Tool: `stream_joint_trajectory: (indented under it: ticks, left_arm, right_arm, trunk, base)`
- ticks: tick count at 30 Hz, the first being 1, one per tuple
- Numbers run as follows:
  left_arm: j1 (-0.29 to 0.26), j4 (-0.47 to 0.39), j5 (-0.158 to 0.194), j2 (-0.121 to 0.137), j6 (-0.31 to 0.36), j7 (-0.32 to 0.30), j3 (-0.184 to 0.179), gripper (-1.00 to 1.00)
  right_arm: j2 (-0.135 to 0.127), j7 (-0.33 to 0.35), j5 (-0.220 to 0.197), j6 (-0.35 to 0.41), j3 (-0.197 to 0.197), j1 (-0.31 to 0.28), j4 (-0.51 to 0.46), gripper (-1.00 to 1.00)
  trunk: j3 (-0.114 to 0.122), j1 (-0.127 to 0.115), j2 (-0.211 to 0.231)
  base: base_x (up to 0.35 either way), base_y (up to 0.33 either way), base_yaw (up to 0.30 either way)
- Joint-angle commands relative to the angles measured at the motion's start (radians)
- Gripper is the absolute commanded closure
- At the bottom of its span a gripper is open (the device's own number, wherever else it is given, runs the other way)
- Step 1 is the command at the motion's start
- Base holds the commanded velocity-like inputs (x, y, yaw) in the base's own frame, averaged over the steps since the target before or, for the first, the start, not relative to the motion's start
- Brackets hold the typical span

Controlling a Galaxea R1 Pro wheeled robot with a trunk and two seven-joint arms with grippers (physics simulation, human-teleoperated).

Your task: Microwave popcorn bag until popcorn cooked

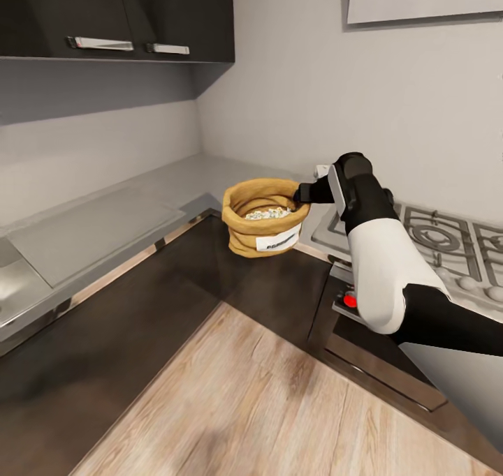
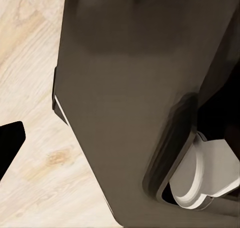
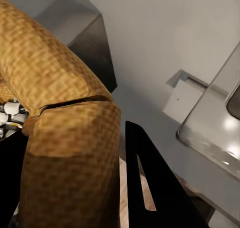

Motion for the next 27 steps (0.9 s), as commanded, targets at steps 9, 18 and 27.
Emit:
stream_joint_trajectory:
  ticks: [9,18,27]
  left_arm:
    - [0.0,-0.001,0.003,0.0,-0.002,0.001,0.002,-1.0]
    - [0.0,-0.001,0.003,0.0,-0.002,0.0,0.002,-1.0]
    - [0.0,-0.001,0.003,0.0,-0.002,0.001,0.002,-1.0]
  right_arm:
    - [0.001,0.007,0.013,0.003,-0.006,-0.001,0.099,1.0]
    - [0.001,0.009,0.012,0.003,-0.006,0.036,0.102,1.0]
    - [0.001,0.009,0.012,0.003,-0.006,0.083,0.102,1.0]
  trunk:
    - [0.014,0.0,0.0]
    - [0.028,0.0,0.0]
    - [0.043,0.0,0.0]
  base:
    - [0.0,0.0,0.0]
    - [0.0,0.0,0.0]
    - [0.0,0.0,0.0]
